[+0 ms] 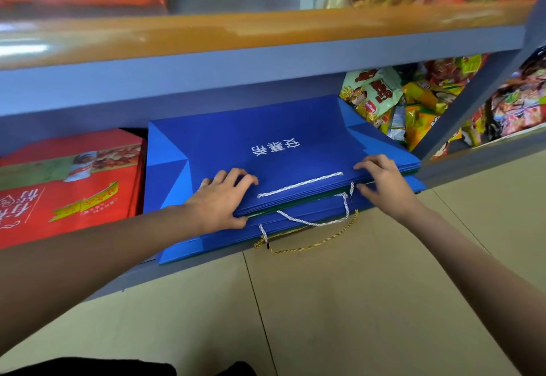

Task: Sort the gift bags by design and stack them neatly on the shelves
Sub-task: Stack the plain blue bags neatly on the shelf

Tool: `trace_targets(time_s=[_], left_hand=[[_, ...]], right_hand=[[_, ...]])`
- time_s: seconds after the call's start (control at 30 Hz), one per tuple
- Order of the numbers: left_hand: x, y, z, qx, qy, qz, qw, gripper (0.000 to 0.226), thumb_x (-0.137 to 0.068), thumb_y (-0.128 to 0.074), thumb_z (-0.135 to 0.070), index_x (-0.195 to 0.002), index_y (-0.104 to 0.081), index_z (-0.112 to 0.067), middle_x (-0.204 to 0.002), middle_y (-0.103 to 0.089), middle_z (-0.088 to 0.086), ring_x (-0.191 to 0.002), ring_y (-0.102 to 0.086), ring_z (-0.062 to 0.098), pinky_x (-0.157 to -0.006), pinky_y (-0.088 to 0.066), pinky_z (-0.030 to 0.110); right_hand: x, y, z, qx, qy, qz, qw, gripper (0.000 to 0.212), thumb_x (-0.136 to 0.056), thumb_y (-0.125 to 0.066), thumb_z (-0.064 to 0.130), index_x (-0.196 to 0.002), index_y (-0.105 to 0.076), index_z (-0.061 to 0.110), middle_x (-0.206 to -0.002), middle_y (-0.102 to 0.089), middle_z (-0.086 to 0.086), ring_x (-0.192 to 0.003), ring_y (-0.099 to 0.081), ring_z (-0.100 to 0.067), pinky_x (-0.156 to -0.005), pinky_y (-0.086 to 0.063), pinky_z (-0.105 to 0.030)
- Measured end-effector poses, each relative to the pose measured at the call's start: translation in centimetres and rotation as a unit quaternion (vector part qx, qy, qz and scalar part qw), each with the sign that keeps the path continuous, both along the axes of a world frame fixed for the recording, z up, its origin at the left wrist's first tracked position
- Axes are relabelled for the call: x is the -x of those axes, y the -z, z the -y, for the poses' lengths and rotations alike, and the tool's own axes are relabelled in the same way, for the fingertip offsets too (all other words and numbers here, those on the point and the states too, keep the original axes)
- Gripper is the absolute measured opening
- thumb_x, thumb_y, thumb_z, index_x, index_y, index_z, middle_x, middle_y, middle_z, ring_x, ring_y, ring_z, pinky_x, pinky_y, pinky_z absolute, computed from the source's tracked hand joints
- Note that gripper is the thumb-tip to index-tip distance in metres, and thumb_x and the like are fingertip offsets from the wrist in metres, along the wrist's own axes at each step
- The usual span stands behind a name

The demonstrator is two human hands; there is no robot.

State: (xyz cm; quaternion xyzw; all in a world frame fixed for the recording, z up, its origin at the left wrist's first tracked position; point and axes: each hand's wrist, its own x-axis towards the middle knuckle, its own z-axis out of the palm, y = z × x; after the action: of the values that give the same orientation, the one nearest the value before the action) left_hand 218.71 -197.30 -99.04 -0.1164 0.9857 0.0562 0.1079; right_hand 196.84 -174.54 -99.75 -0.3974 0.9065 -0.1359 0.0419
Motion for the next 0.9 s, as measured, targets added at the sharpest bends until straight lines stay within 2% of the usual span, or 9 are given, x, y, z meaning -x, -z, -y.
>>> trace_targets(time_s=[0.1,0.17,0.23,0.3,0.33,0.47,0.57,0.77,0.9], left_hand=[[0.5,-0.1,-0.3,0.033,0.015,-0.003,0.999,0.067,-0.085,-0.053,-0.044,-0.140,-0.021,-0.023,-0.144,-0.022,-0.002,-0.127,-0.029,0.023,-0.103,-0.029,0.036],[0.8,0.0,-0.6,0.045,0.012,-0.008,0.999,0.065,-0.087,-0.051,-0.044,-0.141,-0.021,-0.022,-0.145,-0.024,-0.002,-0.128,-0.028,0.023,-0.102,-0.029,0.036],[1.2,0.1,-0.8,0.049,0.010,-0.016,0.999,0.064,-0.088,-0.050,-0.048,-0.140,-0.023,-0.022,-0.144,-0.026,-0.003,-0.129,-0.028,0.023,-0.103,-0.030,0.036],[1.6,0.1,-0.9,0.040,0.006,-0.015,0.999,0.063,-0.088,-0.050,-0.052,-0.138,-0.025,-0.023,-0.143,-0.028,-0.003,-0.128,-0.030,0.022,-0.103,-0.031,0.036],[1.7,0.1,-1.0,0.037,0.006,-0.014,0.999,0.062,-0.089,-0.049,-0.053,-0.138,-0.026,-0.023,-0.143,-0.029,-0.003,-0.128,-0.031,0.022,-0.102,-0.032,0.036],[1.8,0.0,-0.8,0.024,0.002,0.002,1.000,0.062,-0.087,-0.051,-0.055,-0.136,-0.029,-0.024,-0.141,-0.032,-0.003,-0.125,-0.034,0.022,-0.100,-0.035,0.037],[2.0,0.0,-0.3,-0.006,-0.016,0.019,1.000,0.063,-0.084,-0.053,-0.058,-0.133,-0.031,-0.025,-0.139,-0.033,-0.003,-0.126,-0.032,0.022,-0.100,-0.035,0.040],[2.6,-0.1,-0.1,-0.045,-0.017,0.030,0.998,0.052,-0.089,-0.046,-0.055,-0.129,-0.036,-0.023,-0.133,-0.044,0.001,-0.115,-0.041,0.024,-0.095,-0.041,0.041],[2.5,-0.8,0.0,-0.030,-0.005,0.046,0.998,0.046,-0.095,-0.035,-0.051,-0.128,-0.037,-0.019,-0.118,-0.056,0.007,-0.104,-0.050,0.026,-0.090,-0.044,0.039]], right_hand=[[-1.6,0.9,-1.3,0.114,0.044,-0.075,0.990,0.029,-0.083,-0.065,0.005,-0.112,-0.061,0.002,-0.117,-0.050,-0.014,-0.112,-0.047,-0.029,-0.095,-0.039,-0.034],[-3.0,1.9,-1.9,0.141,0.078,-0.077,0.984,0.020,-0.083,-0.067,0.009,-0.102,-0.064,0.003,-0.106,-0.056,-0.013,-0.102,-0.051,-0.029,-0.087,-0.042,-0.036],[-3.8,2.9,-1.7,0.168,0.149,0.020,0.974,0.023,-0.082,-0.069,0.022,-0.097,-0.065,0.005,-0.098,-0.062,-0.010,-0.095,-0.055,-0.027,-0.083,-0.044,-0.037],[-3.9,3.4,-0.8,0.210,0.244,0.145,0.936,0.034,-0.080,-0.070,0.033,-0.100,-0.065,0.005,-0.095,-0.064,-0.007,-0.090,-0.058,-0.023,-0.083,-0.047,-0.037],[-3.8,3.6,-0.1,0.224,0.275,0.178,0.918,0.036,-0.079,-0.071,0.034,-0.100,-0.066,0.005,-0.094,-0.064,-0.007,-0.088,-0.059,-0.022,-0.083,-0.048,-0.037],[-3.3,4.3,1.8,0.247,0.323,0.223,0.886,0.013,-0.080,-0.072,0.022,-0.081,-0.068,0.010,-0.078,-0.063,-0.003,-0.078,-0.059,-0.020,-0.075,-0.048,-0.031],[-3.1,3.9,1.5,0.300,0.324,0.236,0.865,0.008,-0.081,-0.070,0.014,-0.076,-0.066,0.012,-0.072,-0.062,0.000,-0.076,-0.059,-0.017,-0.078,-0.049,-0.030],[-3.2,3.1,-0.1,0.301,0.313,0.169,0.885,0.019,-0.086,-0.065,0.021,-0.094,-0.072,0.005,-0.086,-0.069,-0.005,-0.084,-0.063,-0.018,-0.081,-0.048,-0.028],[-4.1,3.0,0.6,0.300,0.285,0.121,0.902,0.022,-0.089,-0.061,0.017,-0.102,-0.070,0.002,-0.096,-0.070,-0.010,-0.088,-0.063,-0.020,-0.083,-0.046,-0.026]])
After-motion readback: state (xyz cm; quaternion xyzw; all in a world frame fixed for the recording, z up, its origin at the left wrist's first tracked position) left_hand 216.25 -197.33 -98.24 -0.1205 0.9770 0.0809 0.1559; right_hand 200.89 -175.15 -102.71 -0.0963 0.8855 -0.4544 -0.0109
